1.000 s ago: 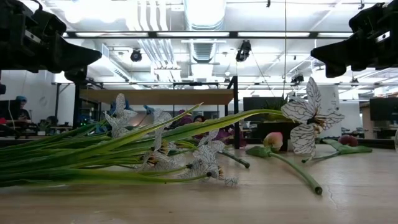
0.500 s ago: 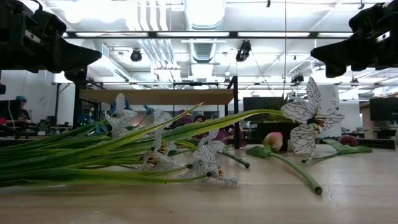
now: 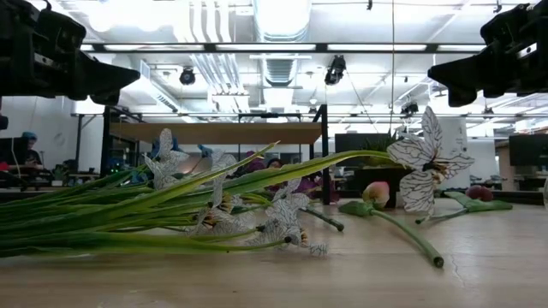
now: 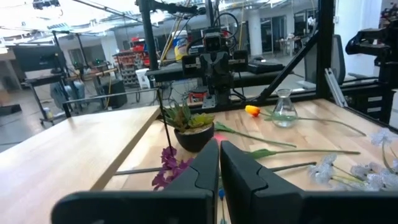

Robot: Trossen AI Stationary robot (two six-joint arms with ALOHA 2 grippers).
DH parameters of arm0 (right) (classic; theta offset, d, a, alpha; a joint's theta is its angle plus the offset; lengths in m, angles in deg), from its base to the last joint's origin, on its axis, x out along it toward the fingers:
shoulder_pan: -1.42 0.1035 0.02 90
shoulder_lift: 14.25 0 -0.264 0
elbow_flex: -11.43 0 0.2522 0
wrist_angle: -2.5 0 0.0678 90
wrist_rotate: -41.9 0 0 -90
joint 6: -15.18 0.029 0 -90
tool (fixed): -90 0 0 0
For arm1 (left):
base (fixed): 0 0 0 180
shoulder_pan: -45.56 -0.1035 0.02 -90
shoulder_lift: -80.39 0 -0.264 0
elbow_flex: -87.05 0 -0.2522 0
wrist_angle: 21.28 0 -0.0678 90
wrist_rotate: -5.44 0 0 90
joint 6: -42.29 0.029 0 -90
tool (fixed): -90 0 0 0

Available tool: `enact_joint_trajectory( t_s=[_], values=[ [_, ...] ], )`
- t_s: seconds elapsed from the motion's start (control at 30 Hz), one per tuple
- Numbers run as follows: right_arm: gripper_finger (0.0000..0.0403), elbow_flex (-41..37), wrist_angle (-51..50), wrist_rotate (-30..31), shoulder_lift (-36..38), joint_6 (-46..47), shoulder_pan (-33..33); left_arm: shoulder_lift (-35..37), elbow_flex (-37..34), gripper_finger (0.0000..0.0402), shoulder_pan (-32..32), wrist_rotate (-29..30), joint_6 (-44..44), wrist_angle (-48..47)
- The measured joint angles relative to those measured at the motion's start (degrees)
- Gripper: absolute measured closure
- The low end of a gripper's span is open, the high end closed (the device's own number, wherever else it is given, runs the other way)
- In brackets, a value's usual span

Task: Pick and place flowers into a vace then onto a shelf
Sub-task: Put the yellow tulip into the right transparent vase

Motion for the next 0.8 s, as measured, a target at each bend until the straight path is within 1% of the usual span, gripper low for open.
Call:
enact_joint_trajectory(
  t_s=[0.13, 0.23, 0.4, 0.5, 0.63, 0.73, 0.8],
  values=[
    [0.0376, 0.0, 0.2, 0.0, 0.0, 0.3, 0.0, 0.0, 0.0, 0.0402, 0.0, -0.1, 0.0, -0.2],
    [0.0376, 0.0, 0.7, 0.0, 0.1, 4.1, 0.0, 0.0, 0.0, 0.0402, 0.0, -0.1, 0.0, -0.2],
    [0.0376, 0.0, 5.8, 0.0, 0.1, 2.3, 0.0, 0.0, 0.0, 0.0402, 0.0, -0.1, 0.0, -0.1],
    [0.0373, 0.0, 9.4, -0.3, 0.1, 9.4, 0.0, 0.0, 0.0, 0.0402, 0.0, -0.1, 0.0, -0.1],
    [0.0345, 0.0, 9.8, -0.5, -0.1, 10.4, 0.0, 0.0, 0.0, 0.0402, 0.0, -0.1, -1.3, 0.0],
    [0.0307, 0.0, 12.3, -0.3, -1.1, 10.4, 0.0, 0.0, 0.0, 0.0402, 0.0, -0.1, -1.4, 0.6],
    [0.0278, 0.0, 15.7, -0.1, -2.3, 10.2, 0.0, 0.0, 0.0, 0.0402, 0.0, -0.1, -1.3, 1.3]
  ],
)
